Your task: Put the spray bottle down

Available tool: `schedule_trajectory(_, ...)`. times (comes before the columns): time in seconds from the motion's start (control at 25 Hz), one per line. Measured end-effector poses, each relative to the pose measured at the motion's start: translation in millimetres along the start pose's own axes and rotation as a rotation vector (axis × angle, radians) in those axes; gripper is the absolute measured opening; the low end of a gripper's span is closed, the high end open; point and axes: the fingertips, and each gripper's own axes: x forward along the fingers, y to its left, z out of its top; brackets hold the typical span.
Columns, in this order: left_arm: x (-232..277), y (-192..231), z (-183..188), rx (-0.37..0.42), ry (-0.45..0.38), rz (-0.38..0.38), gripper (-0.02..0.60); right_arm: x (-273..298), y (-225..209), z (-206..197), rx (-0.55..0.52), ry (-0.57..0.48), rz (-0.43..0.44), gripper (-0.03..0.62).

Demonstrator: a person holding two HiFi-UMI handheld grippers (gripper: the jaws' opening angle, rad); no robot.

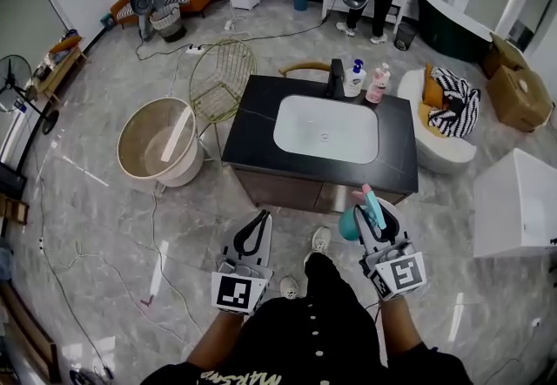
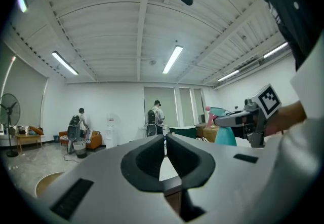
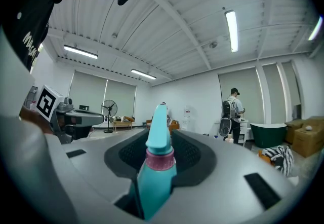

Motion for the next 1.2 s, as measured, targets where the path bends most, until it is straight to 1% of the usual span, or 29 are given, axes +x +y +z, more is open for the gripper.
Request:
schedule_trajectory(0.08,6,4,0,-0.013,-0.018,0.006,0.021,5,-4,-3,0.004,0.0,-0.004,0.126)
schedule_trajectory(0.24,22,30,-2,-0.044,-0.005,0.076,0.021,27,-18,-2,0.006,-0.006,-0.002,0.126)
schedule_trajectory(0.44,60,53,-6,-0.042,0.013,0.101,0.021,70,-44,-1,0.007,-0.015,0.01,0.126)
schedule_trajectory(0.6,103,67,-8,-0.039,0.014,0.107,0.021,108,-72,-4,0.008,-0.016,0.027,0.126)
schedule_trajectory(0.92,198,93,0,-0.029,0.004,0.117,0.021,190,-132,-2,0.01,-0.03,0.066,0.126)
schedule_trajectory(1.04,231,101,7,-0.025,0.006,0.122,0.021,217,-152,0,0.014,-0.034,0.089,0.126)
schedule_trajectory(1.2,268,108,7,-0.027,0.011,0.141,0.021,246,-175,2,0.011,-0.033,0.124,0.126)
